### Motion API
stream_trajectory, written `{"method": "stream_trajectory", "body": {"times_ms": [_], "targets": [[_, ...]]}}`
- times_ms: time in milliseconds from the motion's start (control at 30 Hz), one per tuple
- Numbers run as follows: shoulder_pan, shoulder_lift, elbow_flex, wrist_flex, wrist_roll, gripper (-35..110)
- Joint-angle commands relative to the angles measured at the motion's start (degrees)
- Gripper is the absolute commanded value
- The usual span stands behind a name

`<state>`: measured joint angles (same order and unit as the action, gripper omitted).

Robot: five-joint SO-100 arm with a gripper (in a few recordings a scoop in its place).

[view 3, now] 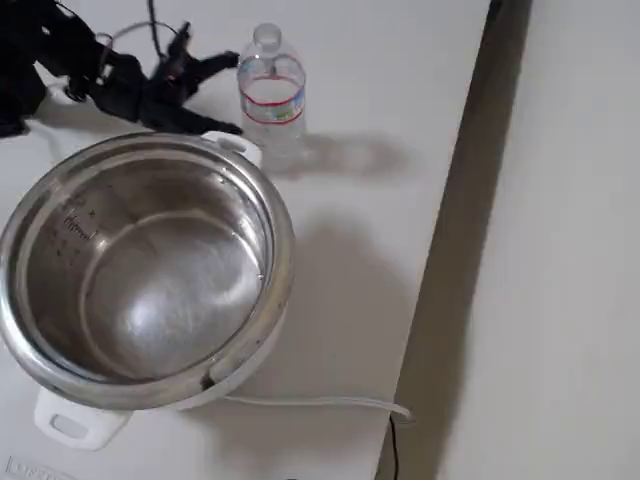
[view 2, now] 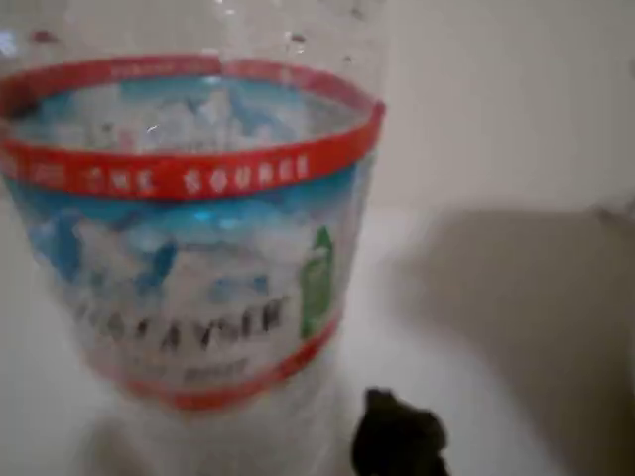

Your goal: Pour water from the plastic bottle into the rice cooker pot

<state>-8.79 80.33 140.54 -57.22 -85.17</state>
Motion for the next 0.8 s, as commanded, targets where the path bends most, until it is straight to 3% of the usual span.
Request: {"method": "stream_trajectory", "body": {"times_ms": [0,300,567,767], "targets": [[1.32,-9.14,-14.5,-3.87,-0.44,56],[2.64,-20.57,-30.59,-1.76,-0.35,50],[2.9,-27.16,-36.12,-2.11,0.35,13],[2.11,-28.56,-36.3,-7.65,1.76,4]]}}
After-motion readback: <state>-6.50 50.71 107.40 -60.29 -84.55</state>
